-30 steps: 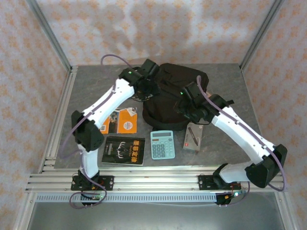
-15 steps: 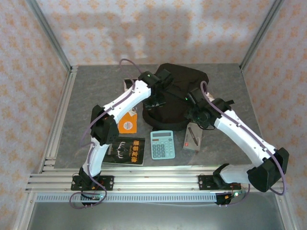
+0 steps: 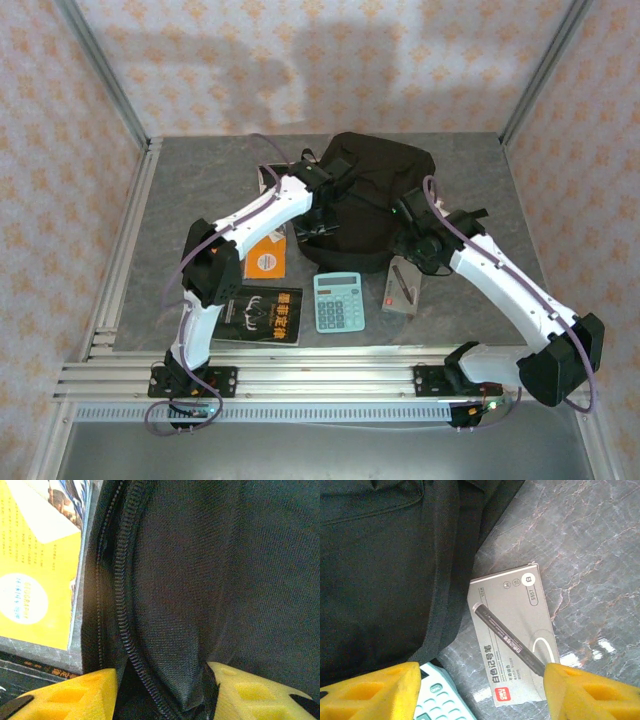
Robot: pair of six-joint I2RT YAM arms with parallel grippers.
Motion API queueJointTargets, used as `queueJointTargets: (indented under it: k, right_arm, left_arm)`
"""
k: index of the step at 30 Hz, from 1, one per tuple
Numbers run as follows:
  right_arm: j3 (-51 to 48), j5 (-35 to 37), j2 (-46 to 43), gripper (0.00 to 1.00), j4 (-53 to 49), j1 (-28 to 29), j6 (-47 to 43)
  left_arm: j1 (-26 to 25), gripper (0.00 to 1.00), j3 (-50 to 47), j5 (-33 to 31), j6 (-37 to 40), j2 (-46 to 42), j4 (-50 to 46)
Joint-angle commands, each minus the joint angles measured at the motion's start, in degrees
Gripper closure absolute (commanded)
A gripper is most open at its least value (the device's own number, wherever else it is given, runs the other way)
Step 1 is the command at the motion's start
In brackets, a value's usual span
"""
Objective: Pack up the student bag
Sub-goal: Unzip the student bag at the top-right of the table, then open the student bag at the top-right of the table.
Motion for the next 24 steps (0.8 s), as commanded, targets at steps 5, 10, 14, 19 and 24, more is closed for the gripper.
queueJointTargets:
  k: [5,10,14,19,24]
  right_arm:
    - [-1.9,-3.0,-0.8,0.38,2.8,-0.4,0.1]
    - [-1.9,-2.0,-2.6,0.44,3.0,-0.4,-0.8]
    - [-1.8,-1.6,-2.9,0.51,3.2,-0.5,-2.3]
    - [-0.3,-1.0,-2.7,0.58,3.1,-0.5,-4.1]
    - [1.8,-1.0,-1.6,0.62,3.9,-1.0,-5.8]
  left_arm:
    - [0.2,0.70,6.8,-6.3,0.8,5.2,-0.7]
    - [0.5,1.00,5.9,-8.1,2.5,3.2,0.4]
    - [1.4,1.00,5.0,-8.1,3.4,0.6,1.0]
    - [3.0,1.00,5.0,-7.7,4.4,-4.1,2.5]
    - [4.8,1.00,5.9,-5.6,4.5,-7.9,4.0]
